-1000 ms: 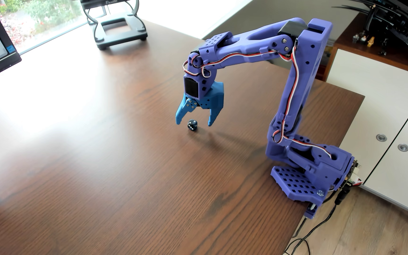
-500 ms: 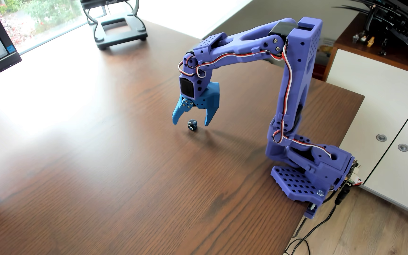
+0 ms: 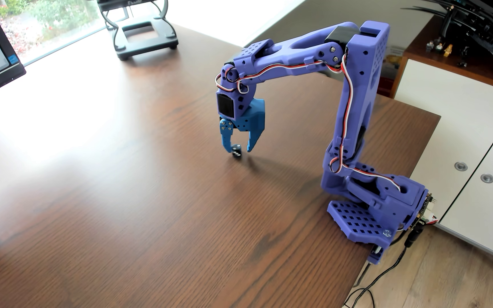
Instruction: Grab the blue dice
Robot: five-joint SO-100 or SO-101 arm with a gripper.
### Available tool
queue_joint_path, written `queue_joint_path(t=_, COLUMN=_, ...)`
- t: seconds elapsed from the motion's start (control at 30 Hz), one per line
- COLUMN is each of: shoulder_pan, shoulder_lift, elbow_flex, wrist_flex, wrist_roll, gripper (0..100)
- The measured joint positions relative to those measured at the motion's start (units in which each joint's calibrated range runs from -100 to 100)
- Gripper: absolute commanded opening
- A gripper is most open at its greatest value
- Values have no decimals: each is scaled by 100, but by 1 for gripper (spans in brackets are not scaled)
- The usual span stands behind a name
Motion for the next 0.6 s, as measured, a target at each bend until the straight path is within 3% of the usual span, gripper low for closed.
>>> queue_joint_path(t=0.37, shoulder_pan=179, shoulder_lift=0, elbow_flex=-18, wrist_flex=0, wrist_roll=-10, gripper=2)
queue_joint_path(t=0.6, shoulder_pan=163, shoulder_lift=-978, elbow_flex=-493, wrist_flex=0, wrist_roll=-575, gripper=2)
